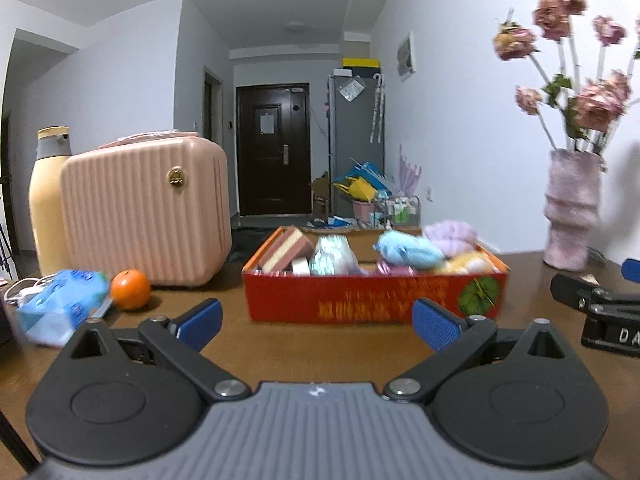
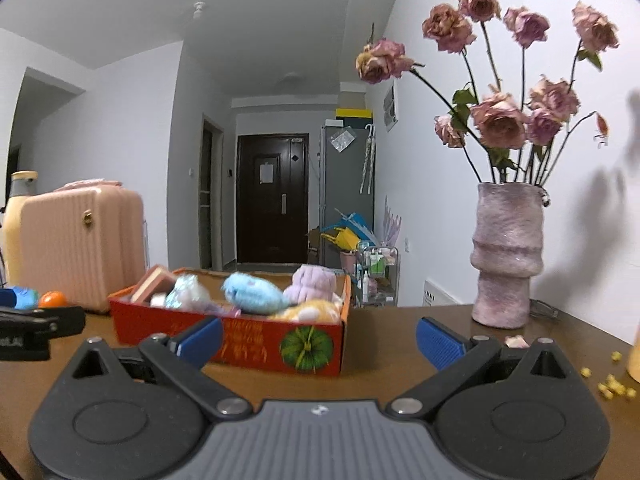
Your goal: Organize soft objects
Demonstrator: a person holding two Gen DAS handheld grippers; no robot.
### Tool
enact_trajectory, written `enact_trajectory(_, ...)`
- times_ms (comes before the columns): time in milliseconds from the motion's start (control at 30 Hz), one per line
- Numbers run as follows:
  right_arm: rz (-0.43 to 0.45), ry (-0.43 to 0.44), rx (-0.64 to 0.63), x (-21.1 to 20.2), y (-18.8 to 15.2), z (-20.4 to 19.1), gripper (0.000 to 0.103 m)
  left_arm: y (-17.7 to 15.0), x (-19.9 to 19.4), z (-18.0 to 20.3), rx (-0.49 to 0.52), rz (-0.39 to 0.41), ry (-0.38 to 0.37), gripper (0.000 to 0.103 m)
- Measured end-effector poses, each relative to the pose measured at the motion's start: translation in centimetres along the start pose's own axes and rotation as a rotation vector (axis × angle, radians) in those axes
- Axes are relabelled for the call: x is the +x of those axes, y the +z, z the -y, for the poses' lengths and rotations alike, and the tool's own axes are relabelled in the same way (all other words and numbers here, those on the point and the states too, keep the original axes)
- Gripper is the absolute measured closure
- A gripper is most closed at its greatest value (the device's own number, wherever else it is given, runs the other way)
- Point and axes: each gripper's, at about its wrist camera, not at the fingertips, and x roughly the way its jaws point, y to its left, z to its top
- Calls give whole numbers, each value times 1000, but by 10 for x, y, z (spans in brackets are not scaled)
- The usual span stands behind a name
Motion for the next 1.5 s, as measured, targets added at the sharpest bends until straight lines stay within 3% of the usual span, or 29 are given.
enact_trajectory(233,-45,14,-42,-80,-10,-6,0,-21,-85,-6,45,-22,-34,0)
enact_trajectory(567,-141,31,36,-199,-19,-1,0,-53,-215,-4,74,-50,-79,0)
enact_trajectory(667,-117,24,25,-243,-15,-1,0,-61,-251,0,88,-53,-76,0)
enact_trajectory(833,-39,12,-23,-302,-5,-8,0,-57,-307,3,118,16,-52,0)
enact_trajectory(1067,-16,15,-59,-343,3,-19,0,-48,-345,-9,87,31,-47,0)
enact_trajectory(1500,-17,25,-65,-347,5,-27,0,-48,-358,-19,79,43,-47,0)
